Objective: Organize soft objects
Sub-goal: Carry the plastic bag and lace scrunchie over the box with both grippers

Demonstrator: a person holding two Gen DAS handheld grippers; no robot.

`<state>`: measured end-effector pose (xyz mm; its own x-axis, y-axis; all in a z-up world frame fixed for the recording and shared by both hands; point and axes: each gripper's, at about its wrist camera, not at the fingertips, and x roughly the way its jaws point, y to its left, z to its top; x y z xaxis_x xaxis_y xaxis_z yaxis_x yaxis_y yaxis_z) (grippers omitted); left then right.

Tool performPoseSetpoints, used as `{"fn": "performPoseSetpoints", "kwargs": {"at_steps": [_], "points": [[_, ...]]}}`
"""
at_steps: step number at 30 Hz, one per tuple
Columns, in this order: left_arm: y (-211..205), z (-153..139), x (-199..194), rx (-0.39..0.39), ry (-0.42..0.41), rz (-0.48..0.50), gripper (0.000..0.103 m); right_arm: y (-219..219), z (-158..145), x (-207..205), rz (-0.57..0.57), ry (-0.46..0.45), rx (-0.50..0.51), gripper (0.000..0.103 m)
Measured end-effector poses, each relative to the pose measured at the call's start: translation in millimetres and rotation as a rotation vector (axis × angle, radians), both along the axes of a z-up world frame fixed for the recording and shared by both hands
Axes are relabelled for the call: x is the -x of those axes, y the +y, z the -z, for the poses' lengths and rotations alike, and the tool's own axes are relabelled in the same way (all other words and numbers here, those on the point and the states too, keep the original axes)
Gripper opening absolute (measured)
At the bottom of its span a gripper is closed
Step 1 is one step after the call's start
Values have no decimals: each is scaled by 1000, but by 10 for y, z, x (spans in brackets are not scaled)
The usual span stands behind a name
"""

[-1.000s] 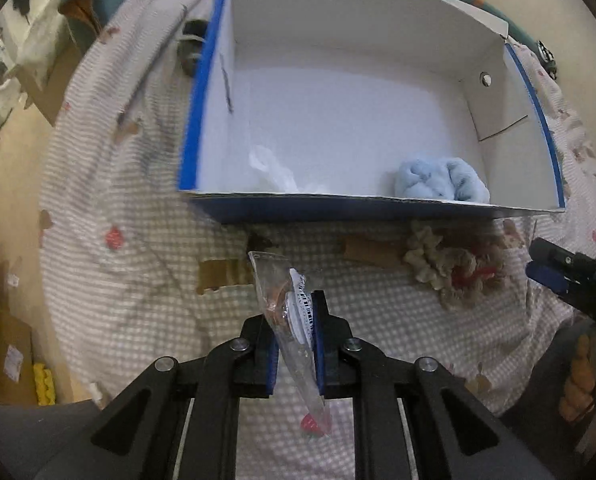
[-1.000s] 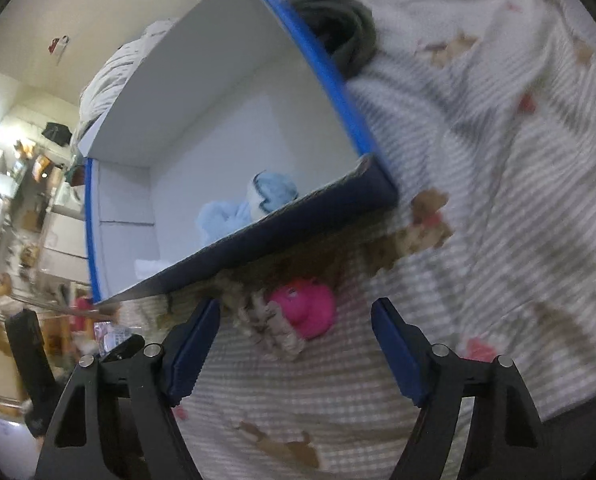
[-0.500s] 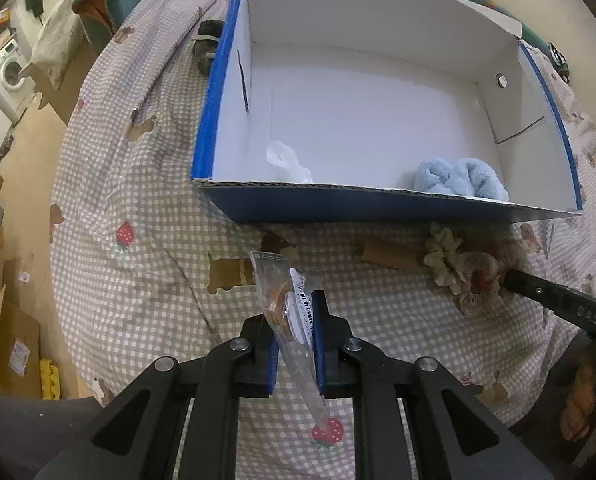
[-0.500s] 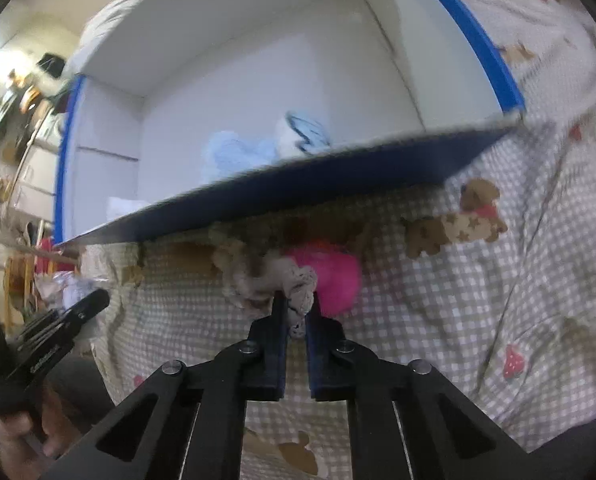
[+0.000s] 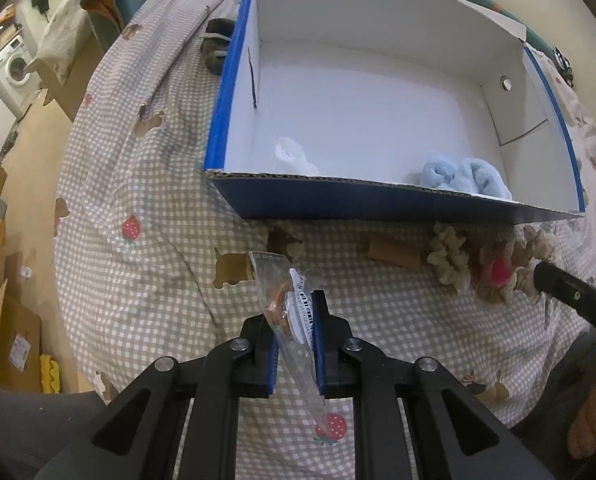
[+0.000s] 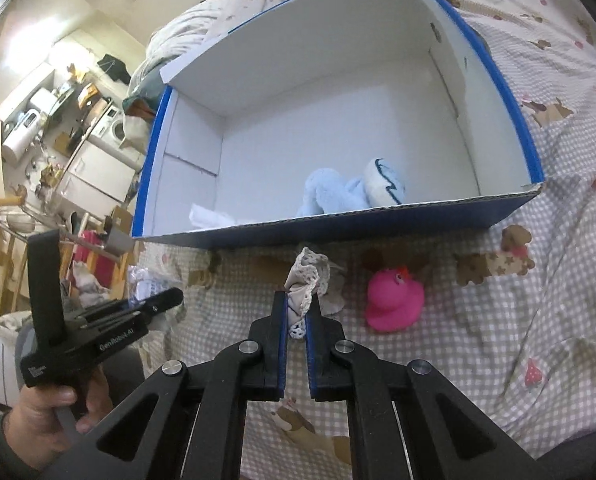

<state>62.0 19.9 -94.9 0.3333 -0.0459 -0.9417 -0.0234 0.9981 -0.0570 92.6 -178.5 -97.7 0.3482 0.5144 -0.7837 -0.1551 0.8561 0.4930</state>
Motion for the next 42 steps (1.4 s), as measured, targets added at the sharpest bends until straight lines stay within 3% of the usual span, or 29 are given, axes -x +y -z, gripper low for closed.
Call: {"fn": "performPoseSetpoints", "kwargs": {"at_steps": [15,19,27,33,42], "points": [[95,-38,55,-33,-11,-48,13,-175,-42,137,-23,-19,-3,9],[157,-179,144,-109,-69,-94,13,-169,-122,222,-33,-36,-5,9],[278,-369,224,-74,-105,-172,13,-246,-313,296,-19,-95,-40,9],[256,-711,220,-71,-189,-171,13,-373,-626,276,-26,-178,-121,9],[87,-1204,-136,-88,-273,-149,13,-548,-1177,0,8,-343,-197,9]]}}
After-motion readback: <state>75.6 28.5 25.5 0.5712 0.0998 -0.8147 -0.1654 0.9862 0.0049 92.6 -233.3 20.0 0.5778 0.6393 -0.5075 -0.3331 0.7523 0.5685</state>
